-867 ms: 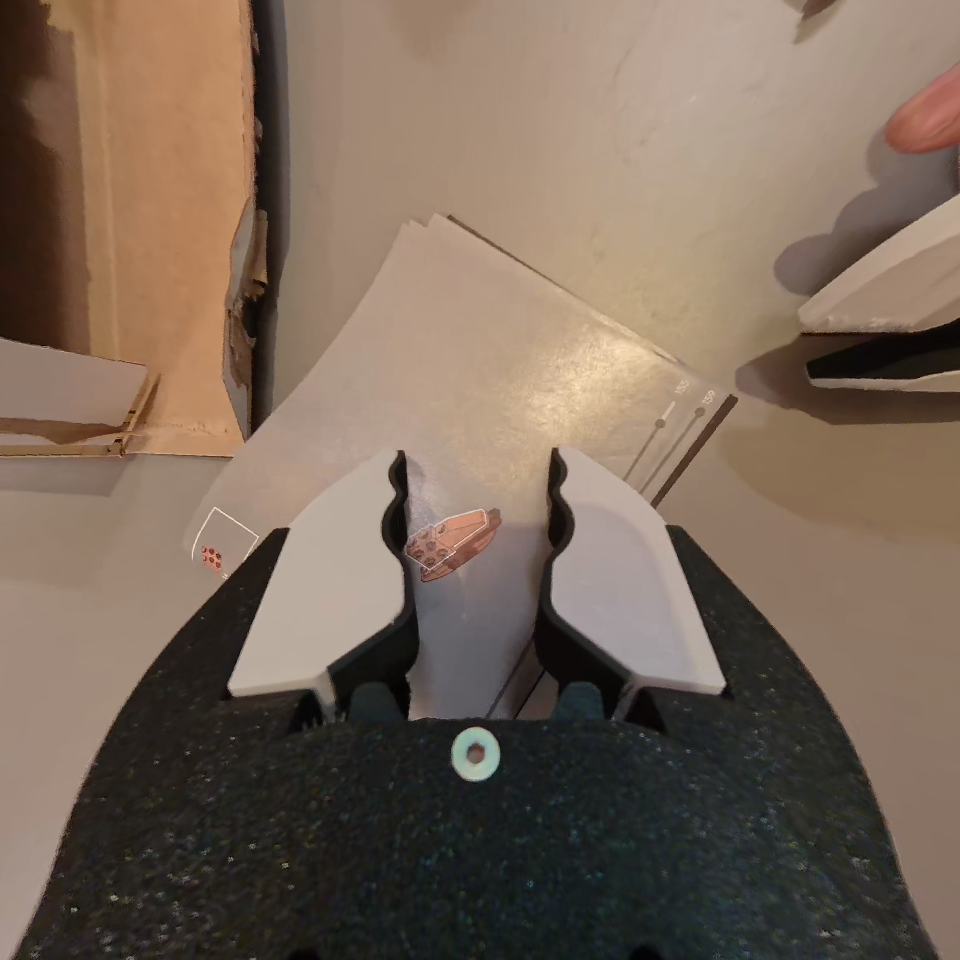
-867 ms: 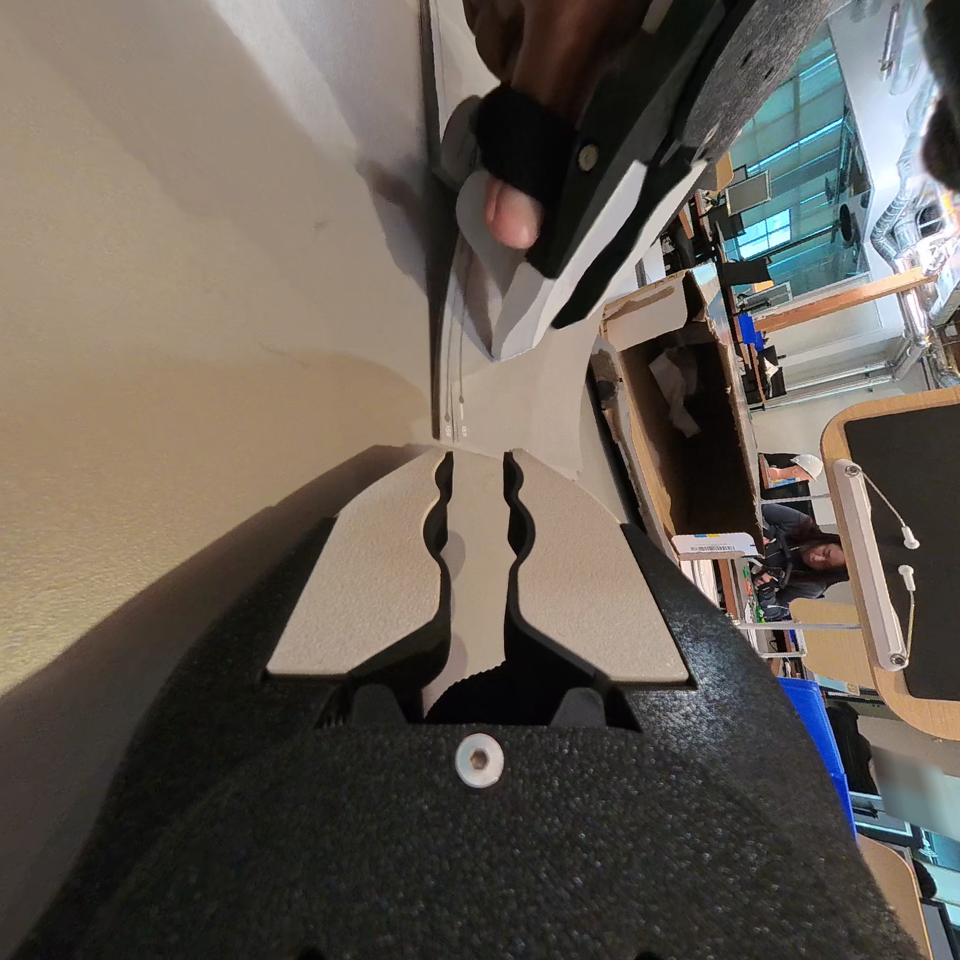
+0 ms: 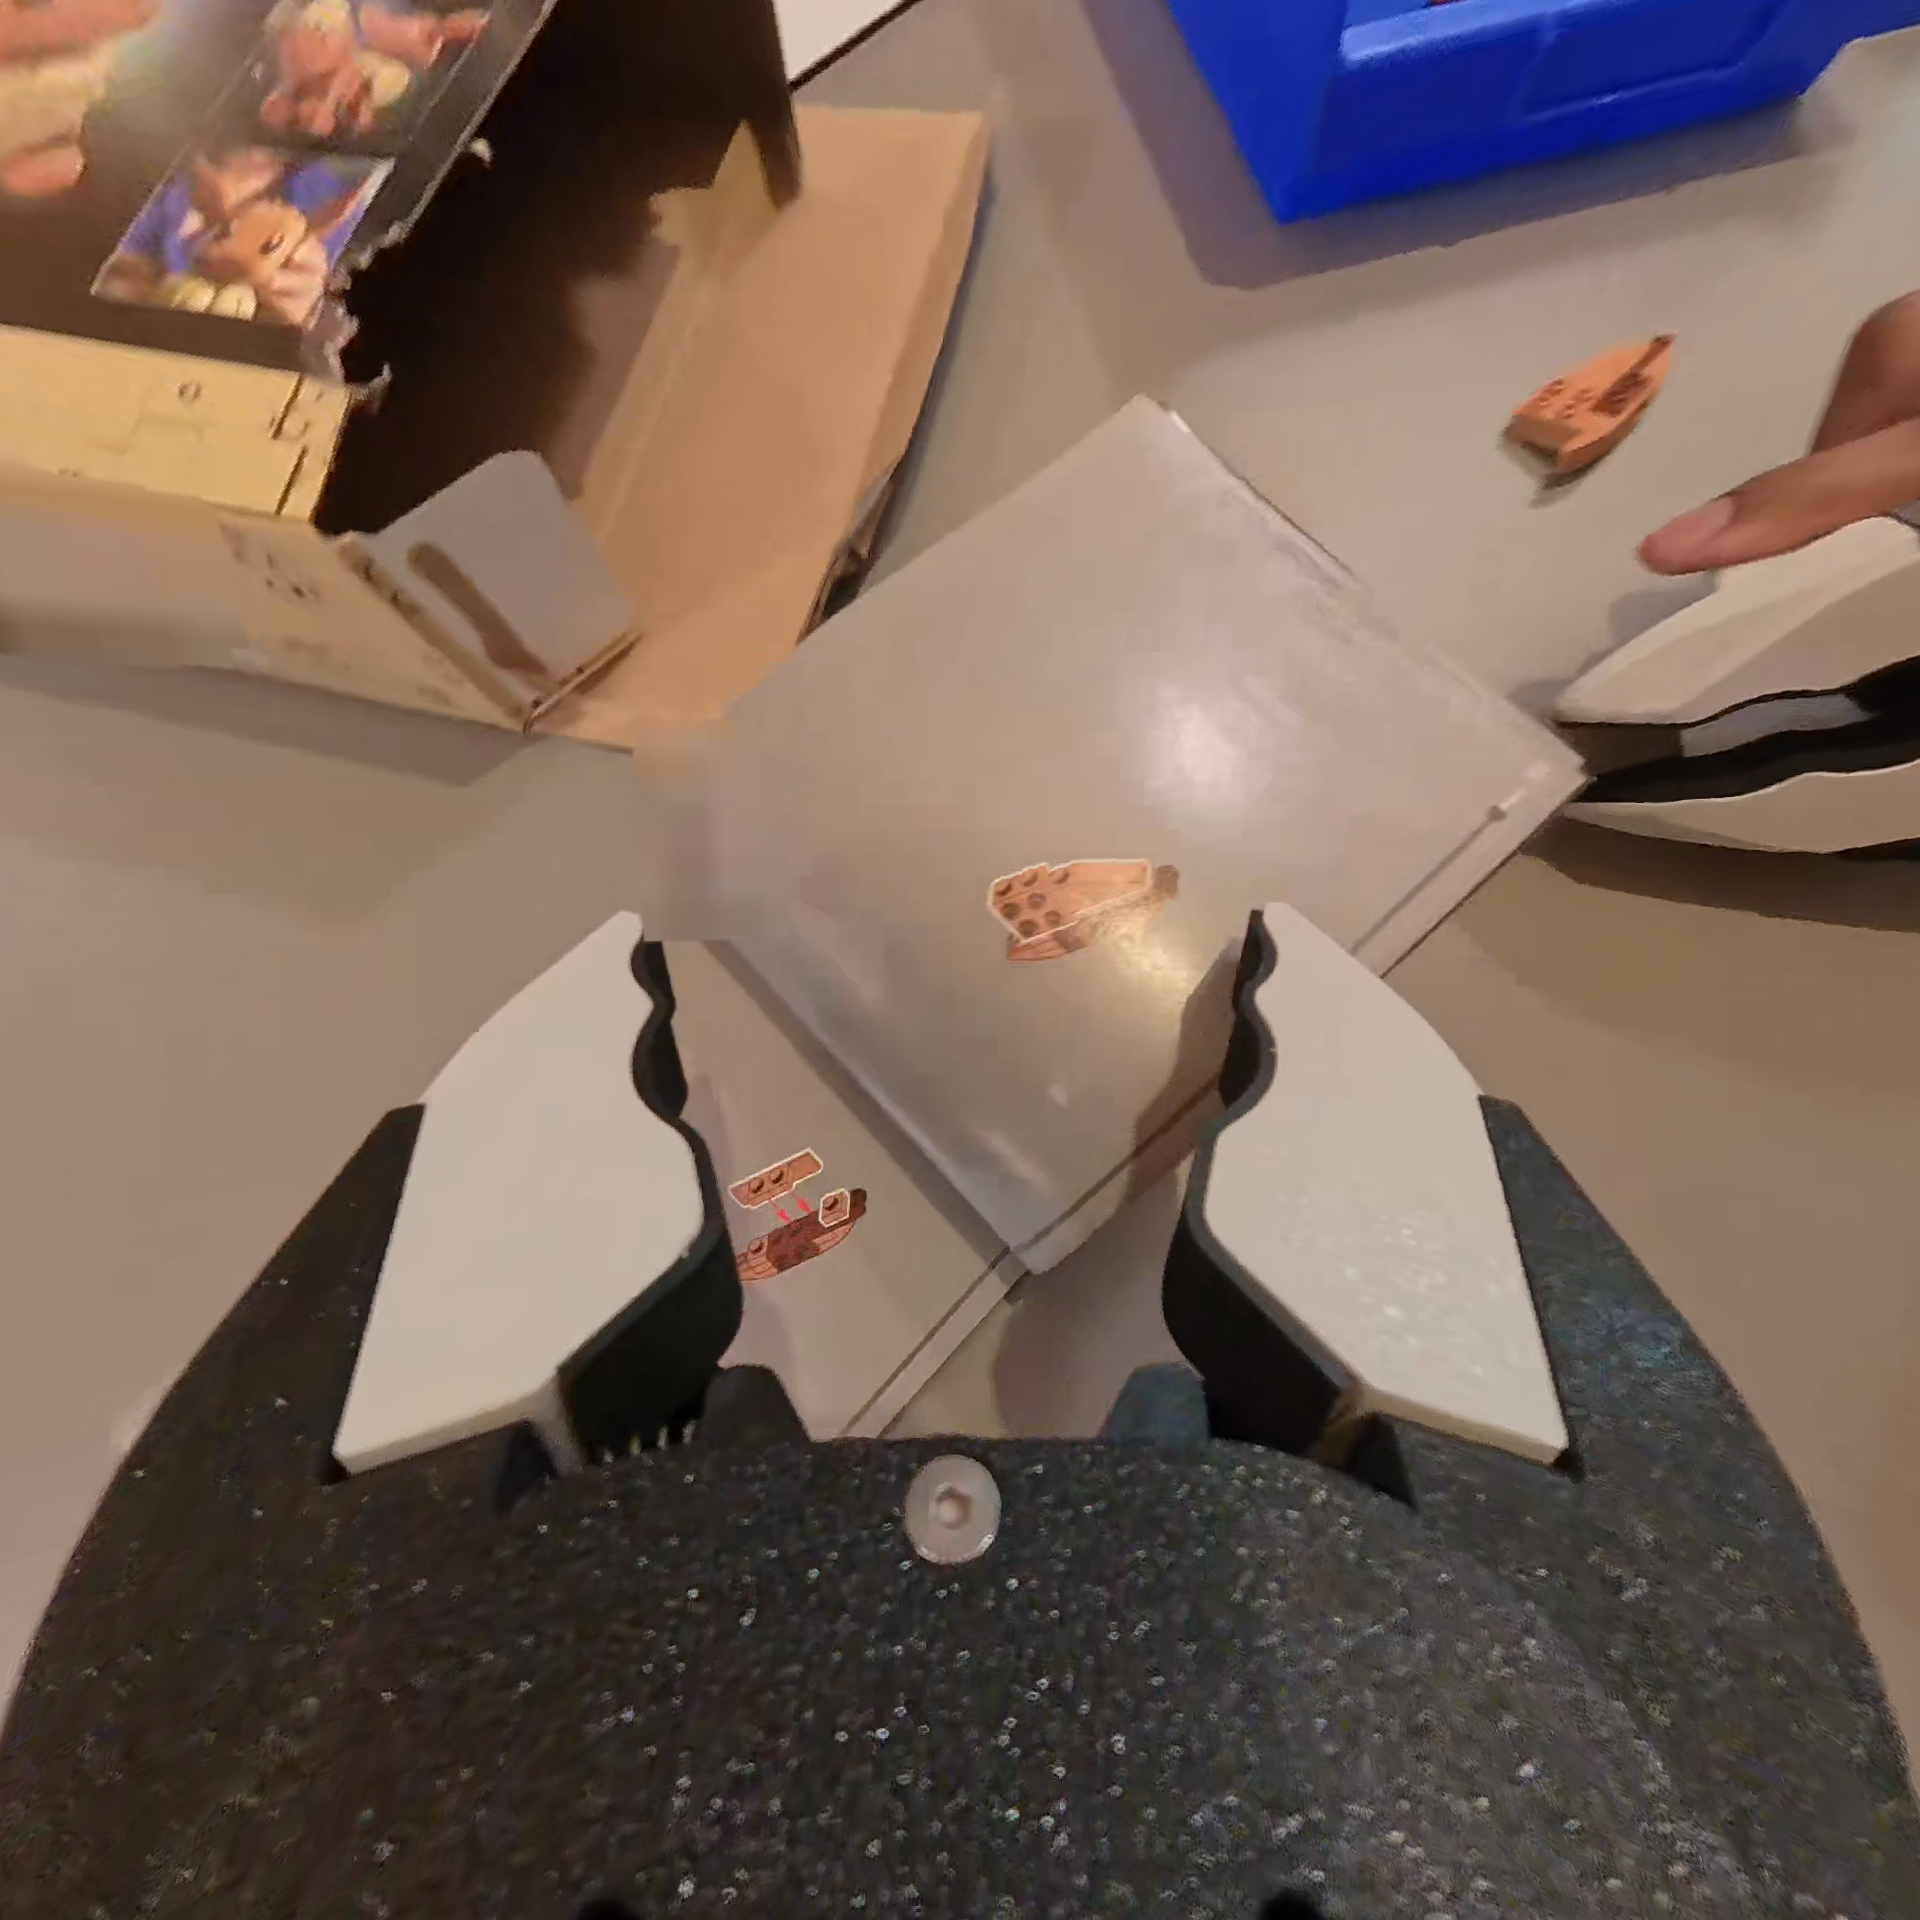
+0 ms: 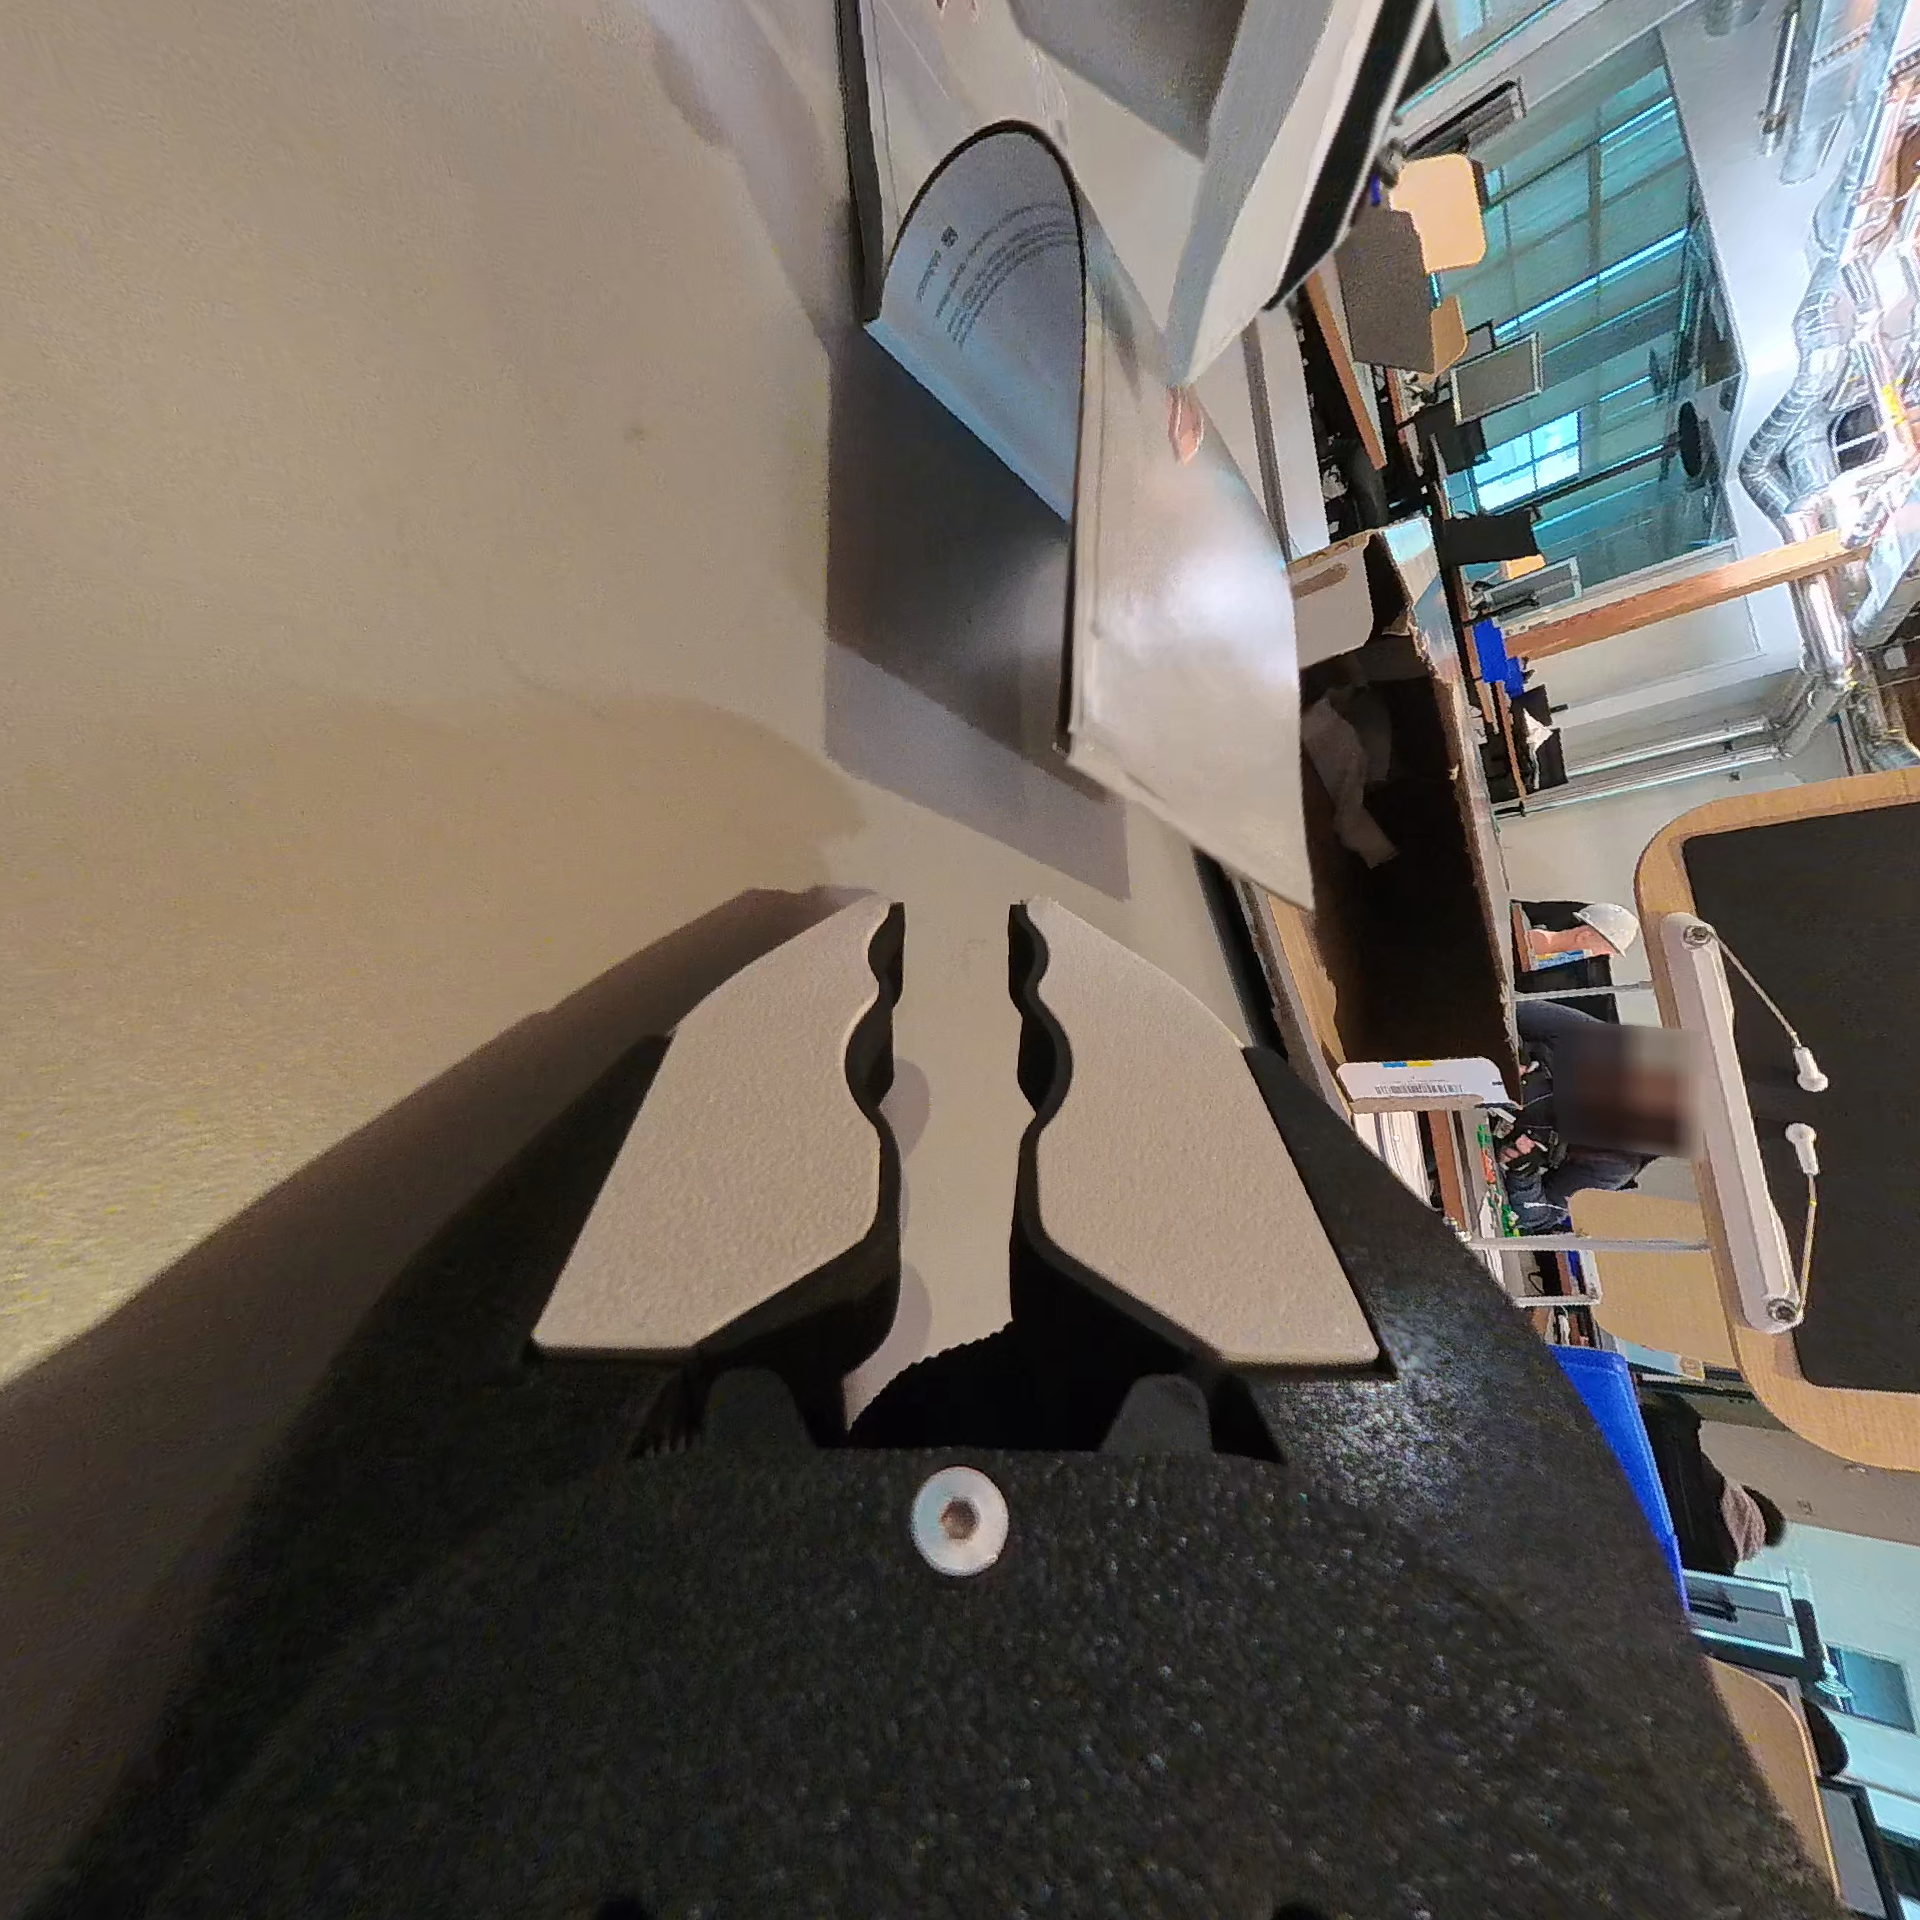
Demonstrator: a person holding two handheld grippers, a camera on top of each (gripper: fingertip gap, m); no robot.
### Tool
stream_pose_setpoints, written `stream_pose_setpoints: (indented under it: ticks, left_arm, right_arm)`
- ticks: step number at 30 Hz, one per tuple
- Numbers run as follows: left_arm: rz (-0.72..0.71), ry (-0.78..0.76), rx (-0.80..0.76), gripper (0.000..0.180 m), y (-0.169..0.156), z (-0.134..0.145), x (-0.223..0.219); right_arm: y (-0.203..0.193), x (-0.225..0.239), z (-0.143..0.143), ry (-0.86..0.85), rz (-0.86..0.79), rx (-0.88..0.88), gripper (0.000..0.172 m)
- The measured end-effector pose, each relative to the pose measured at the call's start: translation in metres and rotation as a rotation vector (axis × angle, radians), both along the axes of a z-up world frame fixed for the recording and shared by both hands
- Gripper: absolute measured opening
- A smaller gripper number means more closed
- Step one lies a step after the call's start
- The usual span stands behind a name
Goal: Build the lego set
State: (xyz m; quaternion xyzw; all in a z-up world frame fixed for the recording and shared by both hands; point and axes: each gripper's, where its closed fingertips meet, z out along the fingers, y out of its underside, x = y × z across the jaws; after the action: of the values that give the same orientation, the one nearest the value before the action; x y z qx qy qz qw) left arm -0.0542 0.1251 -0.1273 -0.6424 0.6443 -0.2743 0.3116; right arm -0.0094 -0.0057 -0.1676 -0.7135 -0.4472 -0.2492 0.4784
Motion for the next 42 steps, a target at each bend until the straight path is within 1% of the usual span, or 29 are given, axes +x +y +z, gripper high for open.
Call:
stream_pose_setpoints:
  ticks: [1,4,7,10,12,14,16,20,29,36,39,42]
  left_arm:
    - [0.014,0.002,-0.012,0.103,0.001,-0.002,0.0]
    - [0.043,0.03,-0.059,0.103,0.003,-0.011,0.0]
    - [0.044,0.104,-0.118,0.102,0.002,-0.031,-0.003]
    - [0.05,0.143,-0.117,0.096,0.003,-0.041,-0.006]
    - [0.051,0.133,-0.121,0.085,0.003,-0.039,-0.004]
    - [0.055,0.125,-0.109,0.08,0.004,-0.037,-0.003]
    - [0.061,0.104,-0.107,0.071,0.005,-0.033,-0.002]
    - [0.073,0.054,-0.124,0.064,0.008,-0.024,-0.003]
    - [0.056,-0.016,-0.181,0.059,0.007,-0.012,-0.004]
    - [0.05,-0.083,-0.245,0.053,0.007,-0.002,-0.005]
    - [0.047,-0.09,-0.256,0.05,0.007,-0.001,-0.004]
    - [0.03,-0.079,-0.255,0.052,0.004,-0.003,-0.005]
  right_arm:
    - [0.0,0.0,0.0,-0.001,-0.001,0.0,0.019]
    - [0.0,0.001,0.0,-0.002,-0.002,0.0,0.019]
    - [0.0,0.001,0.0,-0.005,-0.001,0.0,0.019]
    - [0.0,0.0,0.001,-0.006,0.002,-0.001,0.019]
    - [0.0,0.0,0.001,-0.007,0.002,-0.002,0.019]
    - [0.0,0.0,0.001,-0.009,0.002,-0.002,0.019]
    - [0.0,0.001,0.001,-0.009,0.002,-0.002,0.02]
    - [0.0,0.001,0.001,-0.008,0.002,-0.001,0.019]
    - [0.002,-0.001,0.004,-0.005,0.004,0.005,0.02]
    - [0.008,-0.003,0.017,0.026,-0.009,0.036,0.02]
    - [0.01,-0.003,0.024,0.029,-0.018,0.055,0.02]
    - [0.01,-0.002,0.026,0.036,-0.023,0.06,0.02]
